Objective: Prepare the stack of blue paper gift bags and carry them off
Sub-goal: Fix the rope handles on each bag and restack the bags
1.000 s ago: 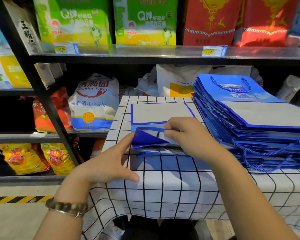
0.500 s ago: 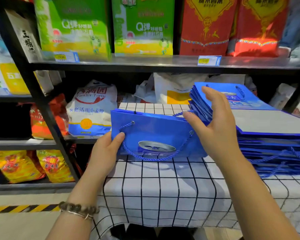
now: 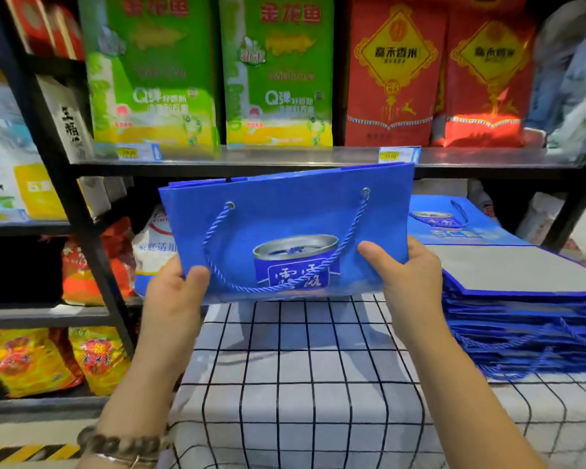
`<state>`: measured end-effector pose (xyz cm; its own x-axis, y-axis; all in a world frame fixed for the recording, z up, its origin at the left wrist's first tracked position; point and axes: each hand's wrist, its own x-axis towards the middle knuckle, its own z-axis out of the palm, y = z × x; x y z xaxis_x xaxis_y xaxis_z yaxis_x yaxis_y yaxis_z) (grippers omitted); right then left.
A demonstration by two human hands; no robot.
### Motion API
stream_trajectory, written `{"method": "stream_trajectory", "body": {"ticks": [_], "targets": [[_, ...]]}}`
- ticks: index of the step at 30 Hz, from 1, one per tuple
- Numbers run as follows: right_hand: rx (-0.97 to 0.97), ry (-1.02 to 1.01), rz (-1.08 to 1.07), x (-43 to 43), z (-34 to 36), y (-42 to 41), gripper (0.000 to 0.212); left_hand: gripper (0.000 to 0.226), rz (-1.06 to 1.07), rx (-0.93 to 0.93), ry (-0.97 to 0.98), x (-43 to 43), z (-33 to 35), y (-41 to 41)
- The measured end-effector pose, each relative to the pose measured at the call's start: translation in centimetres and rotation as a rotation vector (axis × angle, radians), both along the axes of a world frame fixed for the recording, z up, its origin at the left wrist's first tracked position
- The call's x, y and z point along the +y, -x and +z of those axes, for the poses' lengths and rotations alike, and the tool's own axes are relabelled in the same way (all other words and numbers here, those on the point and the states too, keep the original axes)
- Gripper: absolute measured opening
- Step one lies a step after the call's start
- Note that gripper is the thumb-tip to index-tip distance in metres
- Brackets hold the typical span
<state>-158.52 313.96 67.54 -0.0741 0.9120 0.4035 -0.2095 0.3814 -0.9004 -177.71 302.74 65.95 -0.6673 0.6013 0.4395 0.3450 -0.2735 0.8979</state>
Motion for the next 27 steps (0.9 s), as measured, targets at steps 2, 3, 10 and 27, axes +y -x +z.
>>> {"method": "stream_trajectory", "body": {"ticks": [2,3,10,27], "targets": [[0.021,-0.037,0.001,-0.2,1.8,0.2,0.012,0.015,-0.103,0.009,0.014,-0.5,-0.7,0.5],[0.014,-0.054,0.011,-0.3,2.5,0.3,0.011,0.024,-0.117,0.01,0.021,-0.5,-1.0,0.7],[-0.108,-0.135,0.114,-0.4,3.6,-0.2,0.035,0.034,-0.011,-0.058,-0.242,-0.4,1.9,0.1],[-0.692,-0.229,-0.137,2.0,4.6,-2.7,0.076,0.081,-0.154,0.096,-0.055,3.4,3.9,-0.5]]}}
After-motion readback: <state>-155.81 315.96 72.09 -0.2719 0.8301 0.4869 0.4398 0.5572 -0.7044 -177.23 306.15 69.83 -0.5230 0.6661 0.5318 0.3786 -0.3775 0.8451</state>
